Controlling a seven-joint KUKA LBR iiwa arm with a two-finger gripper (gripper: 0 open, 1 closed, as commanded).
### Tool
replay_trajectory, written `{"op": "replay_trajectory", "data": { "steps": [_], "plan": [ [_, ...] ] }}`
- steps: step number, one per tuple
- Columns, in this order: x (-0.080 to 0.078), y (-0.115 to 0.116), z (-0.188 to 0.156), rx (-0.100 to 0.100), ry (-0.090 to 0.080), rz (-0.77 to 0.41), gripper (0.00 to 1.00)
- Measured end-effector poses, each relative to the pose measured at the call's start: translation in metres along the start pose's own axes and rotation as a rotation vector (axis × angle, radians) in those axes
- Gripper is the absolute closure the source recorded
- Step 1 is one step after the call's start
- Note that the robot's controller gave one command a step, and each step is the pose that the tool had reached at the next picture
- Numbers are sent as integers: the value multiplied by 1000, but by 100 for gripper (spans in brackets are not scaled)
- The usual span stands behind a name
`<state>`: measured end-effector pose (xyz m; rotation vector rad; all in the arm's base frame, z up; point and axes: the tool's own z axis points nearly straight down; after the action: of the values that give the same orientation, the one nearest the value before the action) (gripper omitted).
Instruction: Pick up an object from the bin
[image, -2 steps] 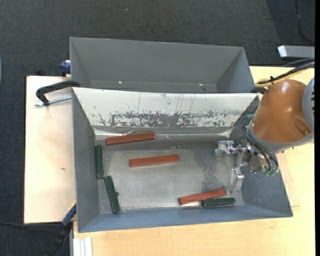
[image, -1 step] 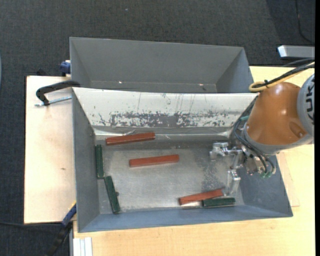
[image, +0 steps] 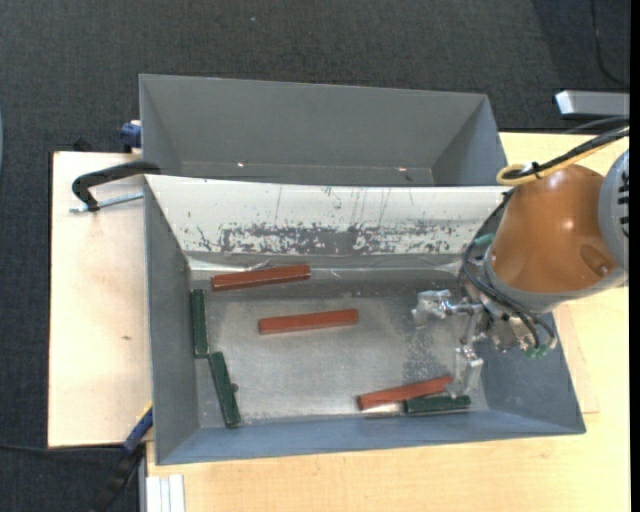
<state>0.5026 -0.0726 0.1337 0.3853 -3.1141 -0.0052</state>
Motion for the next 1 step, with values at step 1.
{"op": "replay_trajectory", "data": {
  "steps": [1],
  "plan": [
    [-7,17,20,7,-14,-76,0]
  ]
}}
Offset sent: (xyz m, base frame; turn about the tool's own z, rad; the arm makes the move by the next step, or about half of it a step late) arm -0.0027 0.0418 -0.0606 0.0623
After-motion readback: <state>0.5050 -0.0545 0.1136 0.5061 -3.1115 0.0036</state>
